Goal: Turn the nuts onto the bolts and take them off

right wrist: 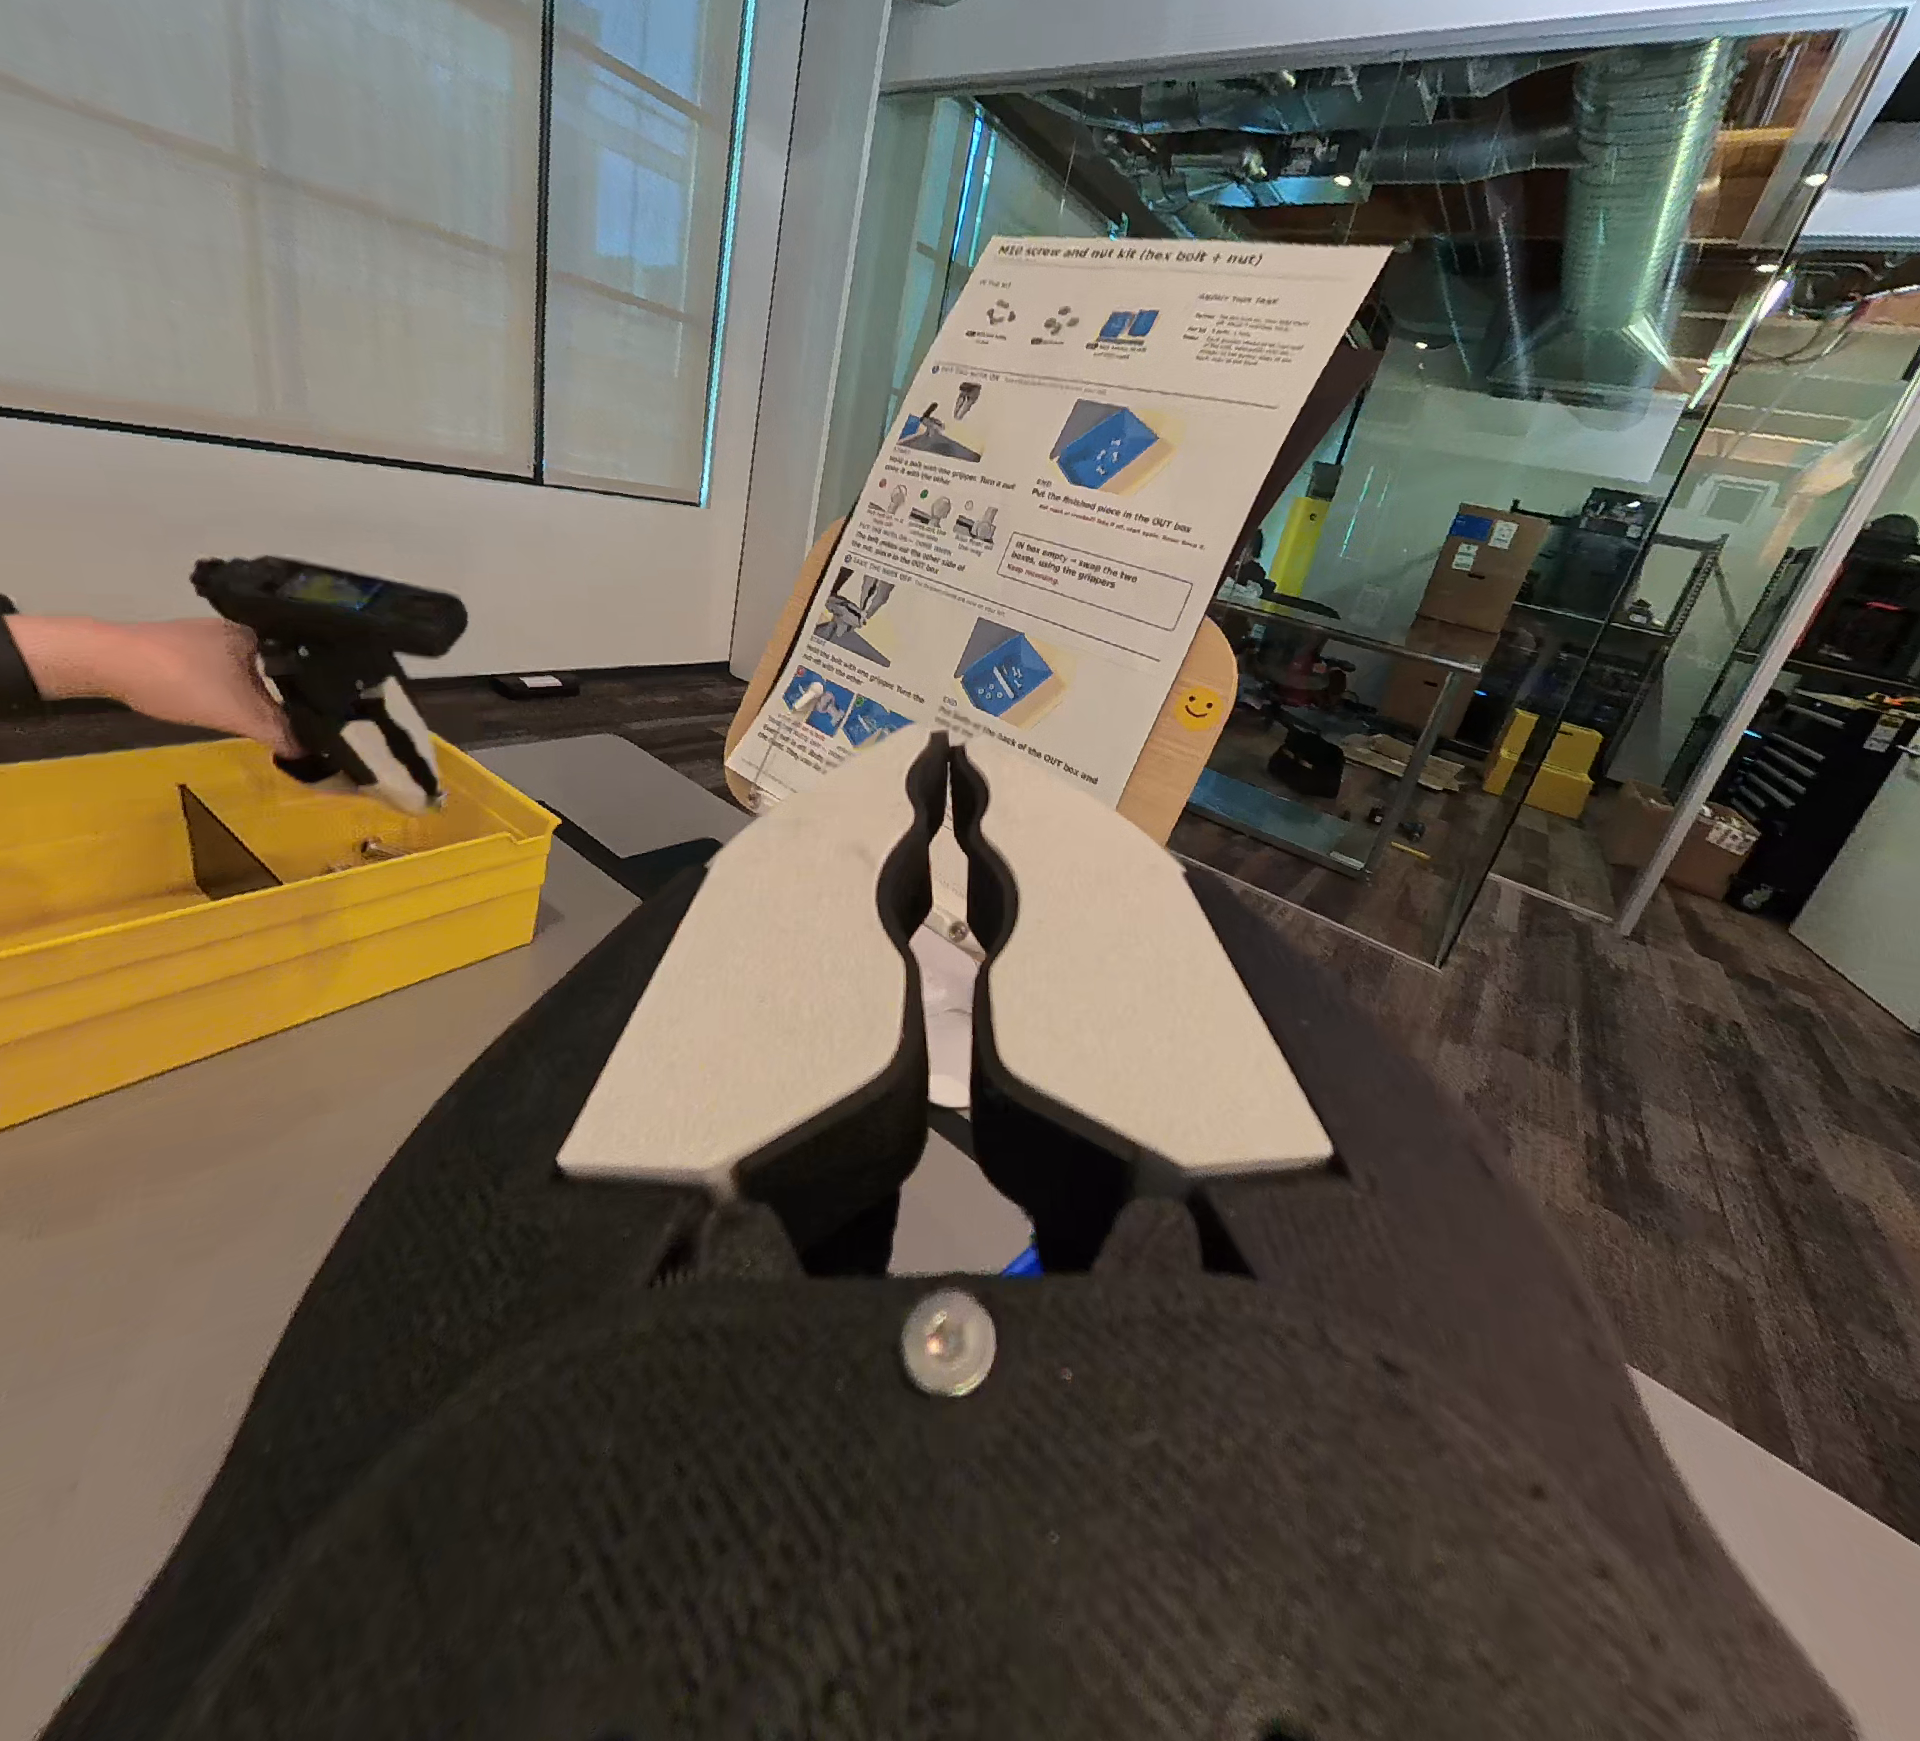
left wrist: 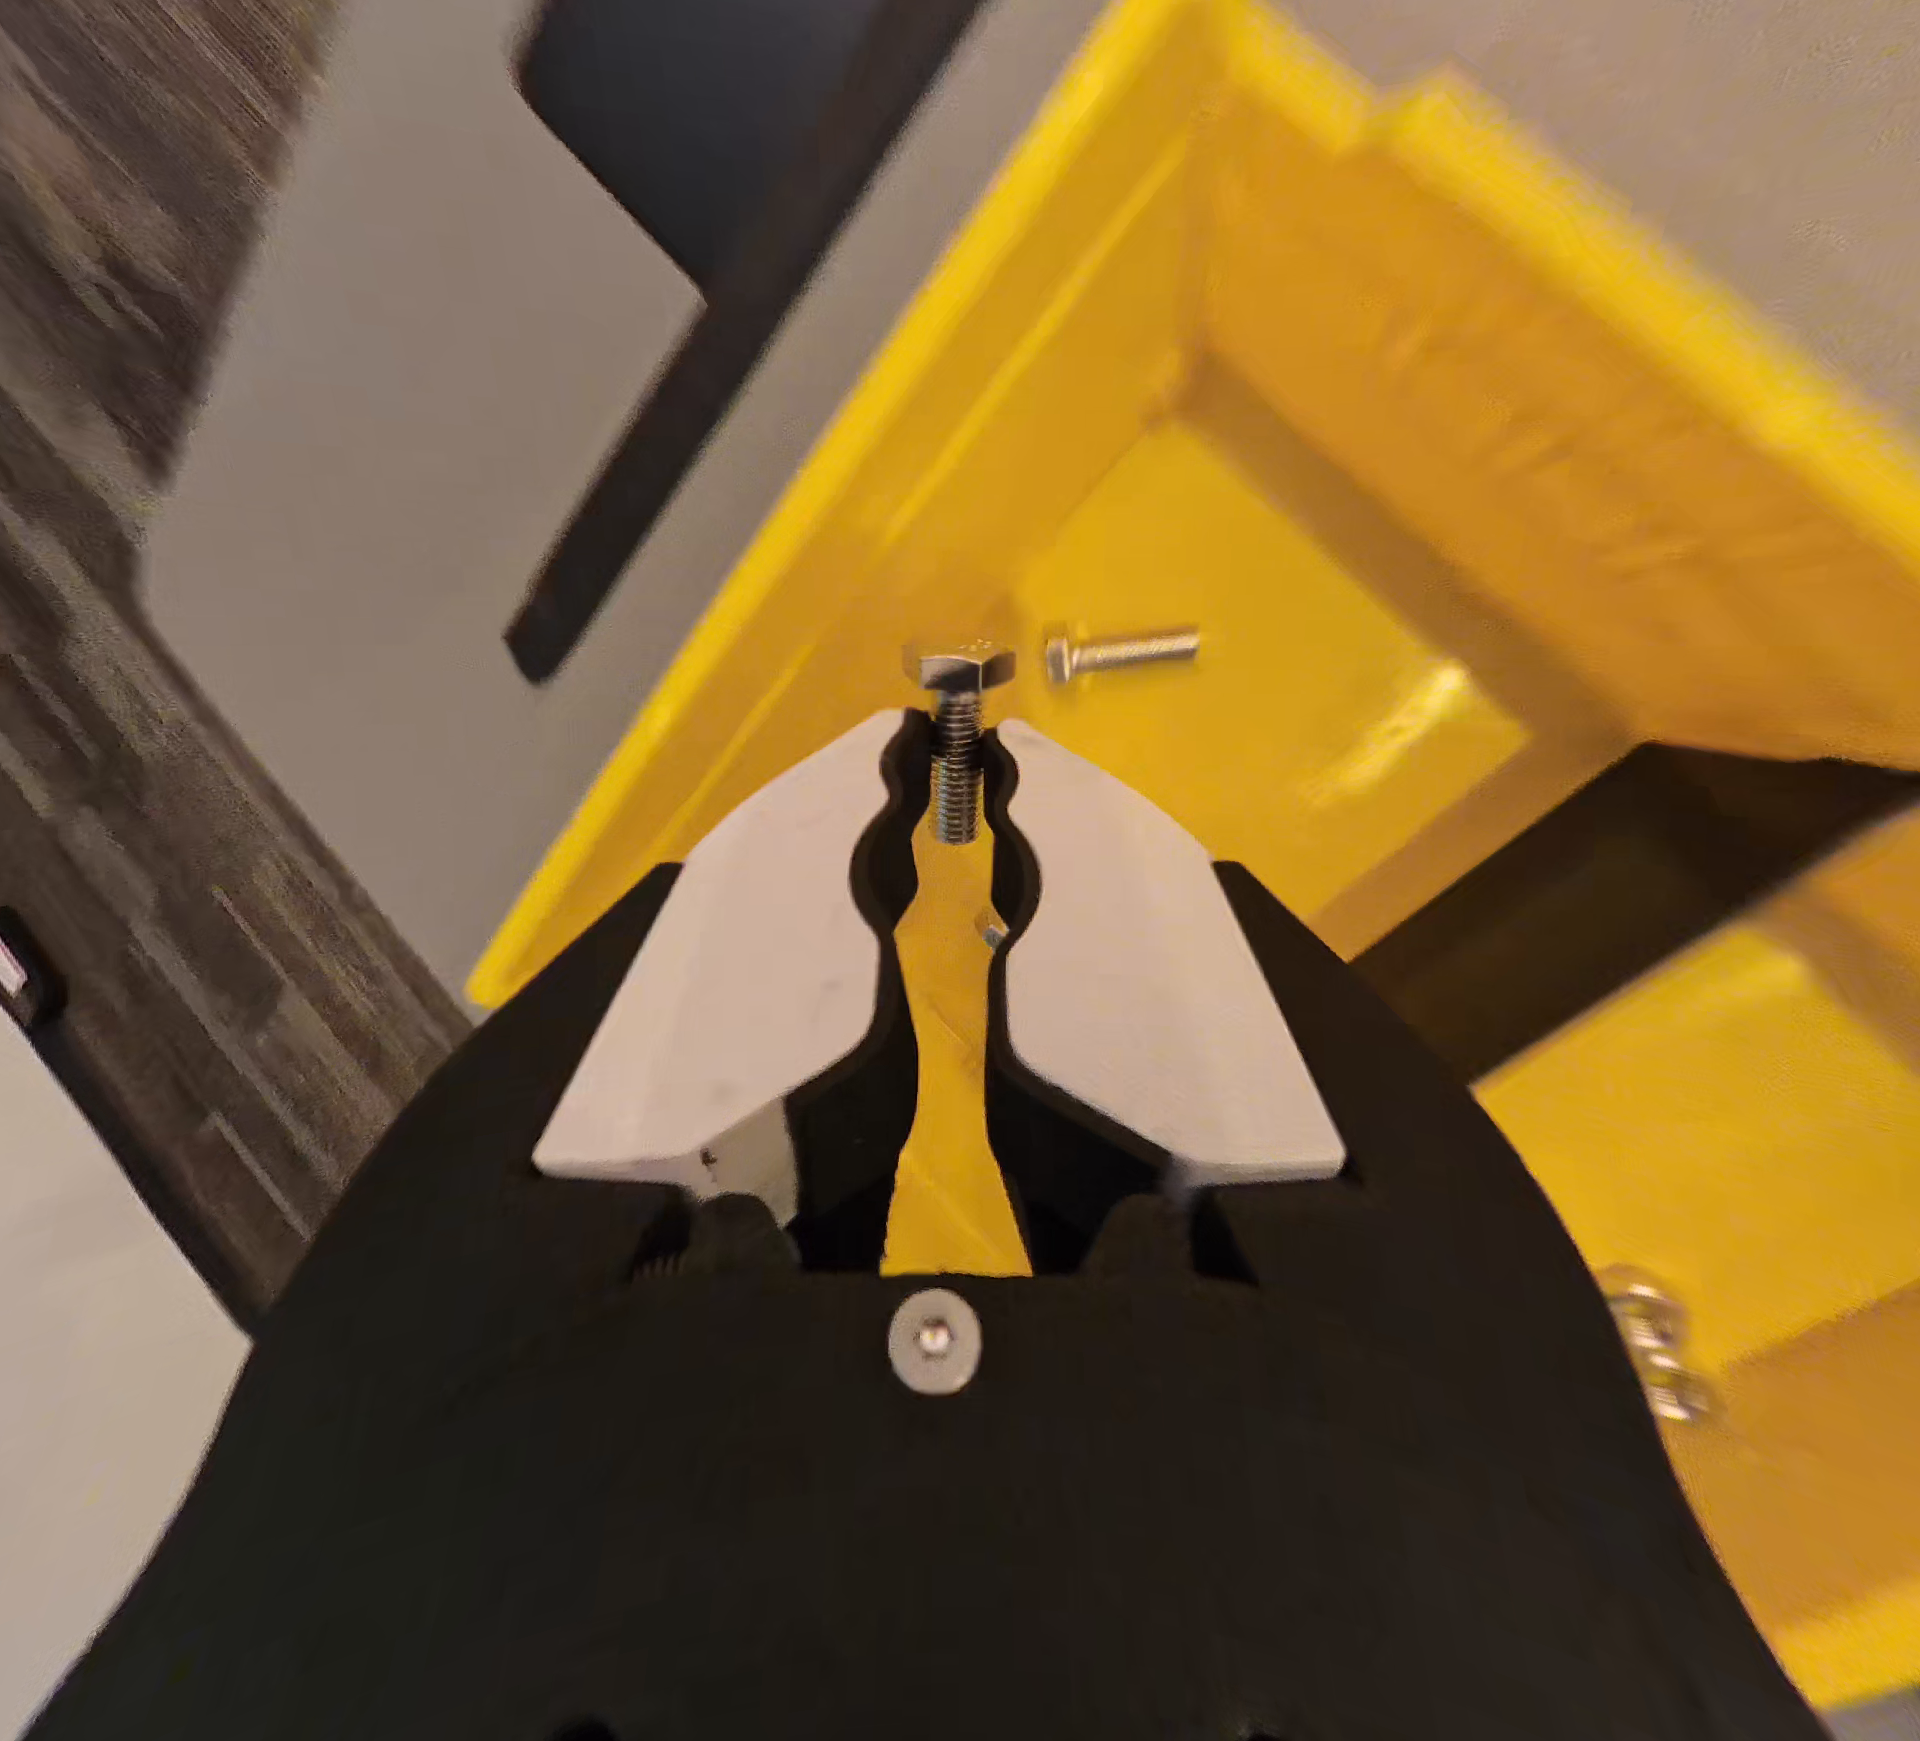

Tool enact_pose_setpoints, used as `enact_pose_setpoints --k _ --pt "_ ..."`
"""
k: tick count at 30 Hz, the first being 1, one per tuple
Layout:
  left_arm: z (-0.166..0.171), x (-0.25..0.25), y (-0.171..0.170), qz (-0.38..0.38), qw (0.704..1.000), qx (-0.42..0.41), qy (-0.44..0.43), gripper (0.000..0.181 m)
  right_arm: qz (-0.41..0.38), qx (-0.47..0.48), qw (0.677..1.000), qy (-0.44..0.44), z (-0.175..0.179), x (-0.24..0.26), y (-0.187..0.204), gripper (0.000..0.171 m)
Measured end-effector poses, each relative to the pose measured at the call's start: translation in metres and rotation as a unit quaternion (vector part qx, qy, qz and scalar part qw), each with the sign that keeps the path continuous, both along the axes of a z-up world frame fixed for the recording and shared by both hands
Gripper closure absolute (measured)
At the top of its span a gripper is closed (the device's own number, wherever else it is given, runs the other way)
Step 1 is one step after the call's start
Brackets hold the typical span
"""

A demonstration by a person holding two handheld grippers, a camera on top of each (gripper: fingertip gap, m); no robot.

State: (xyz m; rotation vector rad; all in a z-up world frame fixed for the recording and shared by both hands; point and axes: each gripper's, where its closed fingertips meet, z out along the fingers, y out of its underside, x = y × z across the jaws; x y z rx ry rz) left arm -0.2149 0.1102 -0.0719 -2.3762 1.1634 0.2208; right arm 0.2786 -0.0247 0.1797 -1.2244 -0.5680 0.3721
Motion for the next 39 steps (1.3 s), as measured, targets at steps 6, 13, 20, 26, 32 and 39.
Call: enact_pose_setpoints --k 6,13,20,26,32,39 --pt "0.107 0.143 -0.061 -0.101 0.984 0.061 -0.131 0.172 0.028 0.03 0.999 -0.003 0.013 -0.014 -0.019 0.17" --pt "-0.004 0.286 -0.135 -0.239 0.964 -0.057 -0.099 0.172 0.039 0.055 0.997 -0.045 0.019 -0.034 -0.039 0.17" --pt "-0.066 0.307 -0.158 -0.296 0.947 -0.105 -0.064 0.172 0.035 0.072 0.996 -0.041 0.027 -0.024 -0.05 0.17" --pt "-0.082 0.306 -0.164 -0.317 0.942 -0.109 -0.024 0.172 0.042 0.08 0.996 -0.009 0.034 -0.009 -0.055 0.17" --pt "-0.087 0.306 -0.168 -0.318 0.94 -0.121 -0.028 0.172 0.043 0.085 0.995 0.013 0.039 0.003 -0.059 0.17" --pt "-0.036 0.323 -0.158 -0.301 0.945 -0.018 -0.127 0.156 0.041 0.086 0.995 0.02 0.04 0.008 -0.06 0.17"
